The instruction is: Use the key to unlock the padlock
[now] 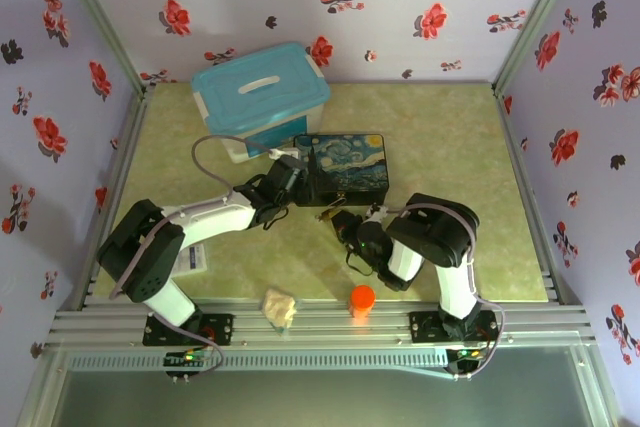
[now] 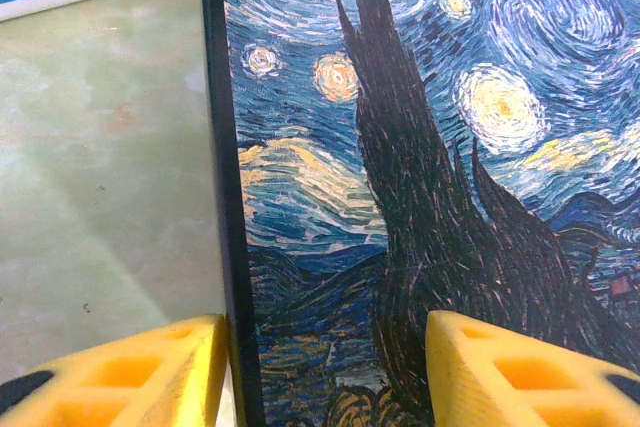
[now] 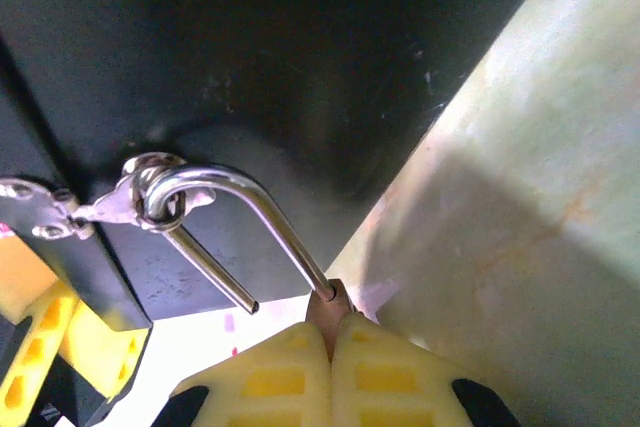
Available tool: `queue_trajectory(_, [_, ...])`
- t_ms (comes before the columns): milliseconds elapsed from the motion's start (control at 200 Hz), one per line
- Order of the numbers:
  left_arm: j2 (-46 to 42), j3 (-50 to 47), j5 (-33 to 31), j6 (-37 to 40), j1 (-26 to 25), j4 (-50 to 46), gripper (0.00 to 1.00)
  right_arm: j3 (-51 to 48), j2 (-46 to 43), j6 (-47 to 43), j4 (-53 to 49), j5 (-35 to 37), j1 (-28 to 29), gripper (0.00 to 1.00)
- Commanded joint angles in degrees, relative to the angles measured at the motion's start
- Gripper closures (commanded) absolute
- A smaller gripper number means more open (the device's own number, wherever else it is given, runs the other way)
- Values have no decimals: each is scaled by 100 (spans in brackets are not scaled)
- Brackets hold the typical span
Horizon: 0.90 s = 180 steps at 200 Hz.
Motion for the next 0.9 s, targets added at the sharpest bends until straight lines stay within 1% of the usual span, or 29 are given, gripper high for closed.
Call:
queue_trajectory(0, [268, -404, 51, 56, -59, -1258, 47, -143, -40, 453, -276, 696, -221, 100])
queue_trajectory(65, [272, -447, 51, 64, -60, -1218, 47, -97, -30, 801, -268, 695, -294, 100])
queue_trajectory(150, [248, -513, 51, 77, -56, -1182, 47, 137, -223, 634, -276, 570, -338, 100])
queue_trajectory(170, [240, -521, 51, 81, -54, -1178, 47, 177, -242, 654, -278, 391, -336, 100])
queue_trajectory(210, [226, -532, 49, 103, -48, -1186, 47, 222, -247, 741, -281, 335, -337, 100])
queue_trajectory(300, [226, -552, 50, 137, -31, -1182, 47, 159, -168, 907, -276, 437, -326, 100])
queue_trajectory(370, [226, -557, 49, 159, -12, -1177, 47, 55, -59, 1210, -263, 501, -337, 100])
queue_trajectory(385, [222, -562, 46, 172, -12, -1176, 47, 44, -47, 1269, -267, 631, -338, 100])
queue_trajectory(410, [228, -567, 49, 181, -4, -1178, 47, 55, -53, 1297, -267, 633, -338, 100])
queue_trajectory(460, [204, -563, 46, 190, -3, -1182, 47, 146, -91, 1296, -267, 571, -337, 100])
queue_trajectory(475, [202, -574, 43, 190, -5, -1185, 47, 174, -106, 1348, -263, 384, -338, 100])
queue_trajectory(515, [167, -589, 35, 201, 1, -1180, 47, 264, -166, 1437, -264, 205, -311, 100])
queue_trajectory(635, [112, -620, 7, 219, 15, -1186, 47, 261, -363, 1366, -276, 236, -223, 100])
queue_trajectory(705, [143, -620, 1, 221, 24, -1198, 47, 83, -267, 1397, -276, 397, -271, 100])
queue_trajectory(805, [140, -611, -3, 225, 27, -1237, 47, -19, -61, 1374, -274, 364, -369, 100])
queue_trajectory(895, [81, -621, -15, 226, 32, -1248, 47, -74, -198, 563, -284, 302, -376, 100])
